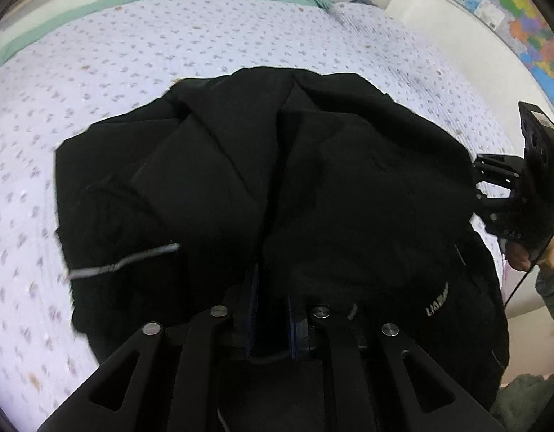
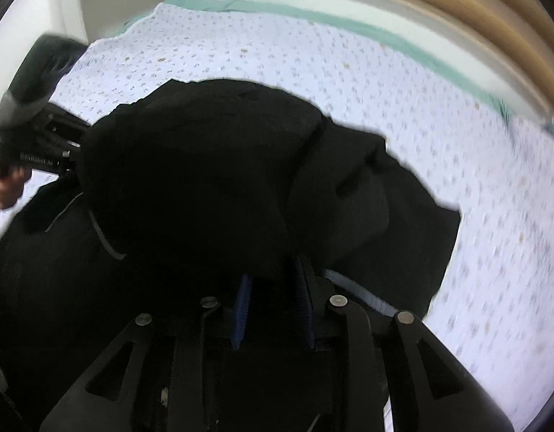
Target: Fold large clothes
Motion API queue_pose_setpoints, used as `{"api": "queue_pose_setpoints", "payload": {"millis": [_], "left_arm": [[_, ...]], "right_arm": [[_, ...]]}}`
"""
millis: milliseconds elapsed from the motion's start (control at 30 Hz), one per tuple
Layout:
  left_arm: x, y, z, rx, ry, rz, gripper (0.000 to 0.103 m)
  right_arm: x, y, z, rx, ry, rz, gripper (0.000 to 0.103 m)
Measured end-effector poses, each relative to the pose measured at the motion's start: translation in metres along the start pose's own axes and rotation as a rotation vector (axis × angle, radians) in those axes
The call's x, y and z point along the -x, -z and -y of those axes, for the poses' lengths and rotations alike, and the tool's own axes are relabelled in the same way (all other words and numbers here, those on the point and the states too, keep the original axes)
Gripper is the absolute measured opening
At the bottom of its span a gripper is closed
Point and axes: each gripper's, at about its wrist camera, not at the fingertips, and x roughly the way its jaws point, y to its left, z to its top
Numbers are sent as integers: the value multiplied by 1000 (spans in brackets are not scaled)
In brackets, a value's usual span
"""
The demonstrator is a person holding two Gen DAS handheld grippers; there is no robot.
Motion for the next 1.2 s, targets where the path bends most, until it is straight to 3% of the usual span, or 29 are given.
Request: {"api": "queue_pose_setpoints", "payload": {"millis": [133, 200, 333, 400, 500, 633, 667, 733, 800, 867, 1000, 1067, 1133, 1200], "left_arm": [[36, 16, -13, 74, 119, -5, 16], [63, 18, -15, 86, 145, 60, 16], [96, -21, -4, 75, 191, 206, 22], [89, -42, -4, 123, 244, 237, 36], [56, -58, -9, 196, 351, 196, 36], [-2, -49, -5, 213, 457, 29, 36], [-17, -42, 0, 201, 450, -17, 36], [-45, -26, 6, 165, 323, -81, 31], [-72, -12, 5, 147, 231, -99, 22], [-80, -2, 3, 167, 229, -48, 21], [-60, 6, 6, 182, 235, 4, 21], [-36, 14, 15, 152, 208, 26, 21], [0, 27, 31, 81, 181, 80, 22], [36, 34, 44, 35, 157, 151, 39]], "right_arm": [[39, -2, 16, -112, -87, 46, 34], [59, -7, 28, -159, -96, 87, 47], [86, -36, 33, -210, -201, 205, 59], [79, -54, 33, -224, -190, 219, 62], [43, -79, 23, -266, -143, 151, 63], [-21, -72, 10, -304, -263, -18, 63], [-36, -65, 6, -302, -282, -69, 65], [-70, -43, -2, -266, -250, -171, 73], [-90, -24, -14, -190, -214, -153, 72], [-94, -15, -21, -191, -164, -101, 72], [-81, -5, -36, -216, -76, -20, 72], [-64, -1, -36, -265, -94, -13, 72], [-27, 7, -34, -305, -172, 22, 73], [12, 10, -36, -292, -179, 92, 73]]}}
